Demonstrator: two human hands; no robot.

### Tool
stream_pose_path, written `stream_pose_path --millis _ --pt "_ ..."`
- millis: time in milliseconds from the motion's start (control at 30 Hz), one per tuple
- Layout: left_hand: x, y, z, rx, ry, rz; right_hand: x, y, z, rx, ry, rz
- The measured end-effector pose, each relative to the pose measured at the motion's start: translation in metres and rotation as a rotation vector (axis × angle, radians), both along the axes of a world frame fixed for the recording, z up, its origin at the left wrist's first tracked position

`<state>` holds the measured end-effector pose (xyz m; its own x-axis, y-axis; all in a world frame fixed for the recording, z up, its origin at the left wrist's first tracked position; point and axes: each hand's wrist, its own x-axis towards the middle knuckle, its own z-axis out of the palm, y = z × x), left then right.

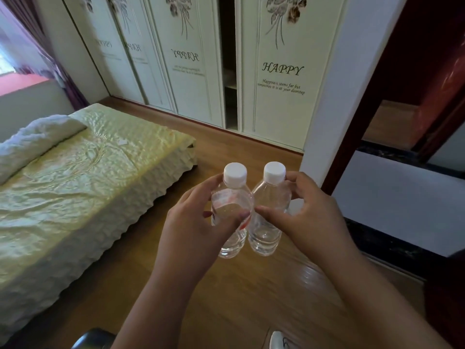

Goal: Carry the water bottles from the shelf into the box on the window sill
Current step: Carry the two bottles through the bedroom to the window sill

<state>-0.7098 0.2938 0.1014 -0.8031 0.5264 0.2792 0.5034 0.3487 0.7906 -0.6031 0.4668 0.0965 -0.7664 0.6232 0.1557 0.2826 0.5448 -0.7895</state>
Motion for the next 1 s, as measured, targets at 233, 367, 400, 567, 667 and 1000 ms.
stream_pose_path --millis 233,367,400,567,667,1000 --pt "-0.034 0.059 0.018 0.000 0.021 0.058 -0.039 0.067 0.017 0.003 0.027 0.069" --pt "-0.046 0.093 0.031 0.000 0.065 0.091 -0.060 0.105 0.033 -0.005 0.083 0.085" --pt "-0.049 0.101 0.034 -0.007 0.081 0.103 -0.064 0.114 0.037 -0.005 0.097 0.089" --pt "-0.061 0.130 0.044 0.021 0.130 0.142 -0.087 0.148 0.049 0.040 0.117 0.144" --pt "-0.071 0.141 0.046 0.028 0.118 0.135 -0.102 0.162 0.052 0.064 0.114 0.156" --pt "-0.137 0.168 0.034 0.035 0.052 0.104 -0.163 0.185 0.046 0.103 0.057 0.122"
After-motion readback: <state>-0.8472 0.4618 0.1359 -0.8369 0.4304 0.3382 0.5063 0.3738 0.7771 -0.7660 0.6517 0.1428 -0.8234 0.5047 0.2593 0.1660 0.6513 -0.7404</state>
